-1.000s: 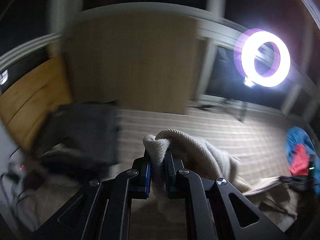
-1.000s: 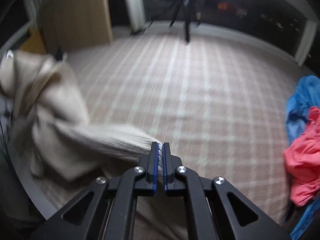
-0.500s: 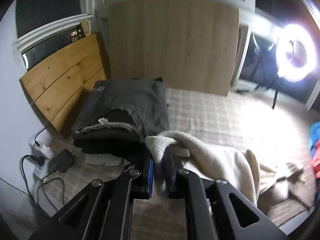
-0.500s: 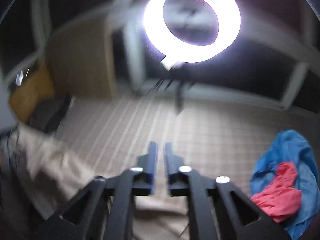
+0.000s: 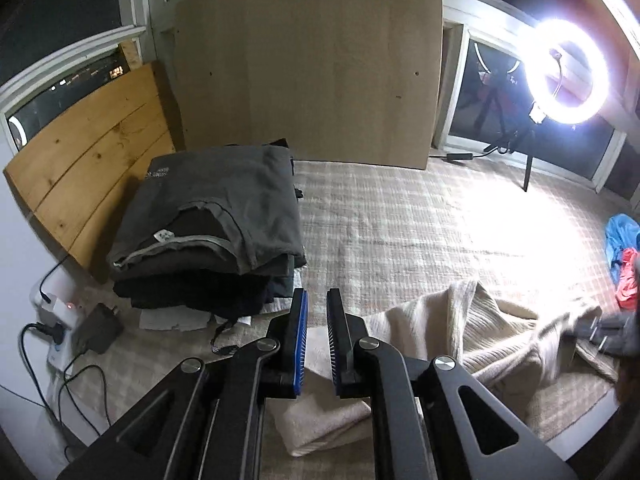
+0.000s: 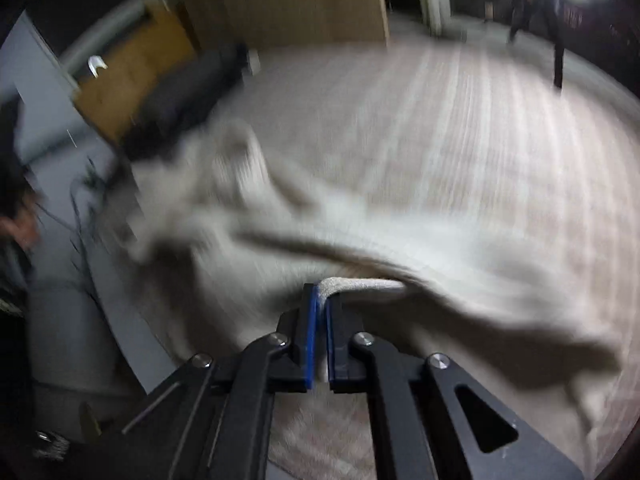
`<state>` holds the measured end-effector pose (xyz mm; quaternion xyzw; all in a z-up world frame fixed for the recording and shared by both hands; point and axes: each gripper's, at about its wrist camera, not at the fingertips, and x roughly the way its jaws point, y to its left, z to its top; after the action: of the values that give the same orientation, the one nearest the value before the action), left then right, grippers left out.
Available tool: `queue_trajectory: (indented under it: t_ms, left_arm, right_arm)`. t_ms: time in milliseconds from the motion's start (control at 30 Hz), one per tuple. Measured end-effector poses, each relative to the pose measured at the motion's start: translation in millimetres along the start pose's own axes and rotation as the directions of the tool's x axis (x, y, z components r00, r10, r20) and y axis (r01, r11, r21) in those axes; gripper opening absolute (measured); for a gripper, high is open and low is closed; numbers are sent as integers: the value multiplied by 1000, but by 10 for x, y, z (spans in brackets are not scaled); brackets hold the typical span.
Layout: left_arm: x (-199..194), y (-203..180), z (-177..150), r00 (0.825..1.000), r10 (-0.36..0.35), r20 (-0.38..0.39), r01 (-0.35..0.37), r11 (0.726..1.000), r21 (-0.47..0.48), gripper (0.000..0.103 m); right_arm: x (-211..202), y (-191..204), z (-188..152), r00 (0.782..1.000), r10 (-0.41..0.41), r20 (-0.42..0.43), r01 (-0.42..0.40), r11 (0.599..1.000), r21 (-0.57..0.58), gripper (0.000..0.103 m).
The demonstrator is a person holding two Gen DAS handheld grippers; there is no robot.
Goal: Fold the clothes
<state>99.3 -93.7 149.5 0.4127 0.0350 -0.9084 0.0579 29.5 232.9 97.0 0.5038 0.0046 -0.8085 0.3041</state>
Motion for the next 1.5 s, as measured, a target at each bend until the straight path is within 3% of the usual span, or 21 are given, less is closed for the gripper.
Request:
queue_trajectory:
  t_ms: [200,267,333,367,433,467,533,567,633,700,767,900,967,1100,1133,1167,1233,1300,1333,1367,1500]
  left_arm:
    - [-40,-39,-11,998,-63,8,63,998,10,10]
    - [-23,-117,27,996,-88,6,88,996,33,10]
    - [24,-249,98,994,-107,2,106,992,68,11]
    - [50,-327,138,994,-111,-2,111,990,84,12]
    - [91,-505,212,991,-131,-6,130,983,130,13]
    - [107,-605,247,989,-146,-6,145,977,158,17]
    - [137,-804,315,984,-175,-8,173,961,215,26]
    - [175,-902,341,983,-184,-16,182,952,248,28]
    - [252,-1099,393,979,-201,-32,201,929,311,29]
    - [438,-1345,482,966,-241,-92,258,891,375,35]
    - [658,-1613,576,947,-272,-169,319,846,428,52]
    - [1045,-2093,699,924,-281,-258,375,794,478,53]
    - [1347,-2303,729,897,-269,-350,411,798,441,55]
    - [1683,-2549,588,858,-254,-447,451,788,419,54]
    - [1754,-2604,546,854,-242,-460,451,786,422,42]
    - [1792,-2625,525,852,-241,-465,451,789,417,21]
    - [1818,-2572,548,833,-284,-475,479,801,359,8]
    - [1716,-2456,609,838,-321,-441,484,809,333,4]
    - [1644,-2384,640,846,-332,-417,481,813,328,4]
    - [1553,-2292,672,856,-338,-392,472,820,323,4]
    - [1047,-1678,827,879,-396,-267,455,863,219,3]
  right_arm:
    - [-648,-85,740,986,-53,159,56,998,-12,3]
    - [-739,94,1267,962,-83,258,99,994,-49,3]
    - [-762,306,1745,936,-32,349,69,993,-92,4]
    - [-701,343,1909,939,-32,342,71,992,-101,8]
    - [-491,392,2090,967,-107,233,132,987,-94,21]
    - [-406,408,2161,973,-138,186,157,983,-91,21]
    - [-514,287,1964,974,-78,213,95,993,-72,25]
    - [-561,205,1842,973,-57,223,71,996,-56,37]
    - [-583,-13,1531,971,-72,228,69,997,19,47]
    - [-550,-249,1068,978,-81,193,64,994,93,47]
    - [-474,-455,645,986,-89,144,62,982,180,47]
    - [-233,-772,-58,997,-64,43,44,928,369,47]
    - [-86,-857,-297,1000,-16,21,5,892,453,47]
    - [55,-750,-456,999,47,25,-54,868,494,47]
    - [91,-724,-496,998,63,26,-68,861,504,47]
    - [123,-699,-523,997,76,28,-79,856,510,47]
    - [161,-666,-428,998,64,28,-70,874,481,47]
    - [240,-599,-325,998,56,27,-62,887,457,36]
    - [260,-570,-271,998,52,22,-56,899,435,7]
    - [275,-539,-214,999,44,18,-48,910,412,2]
    - [10,-361,198,996,-40,86,14,959,284,2]
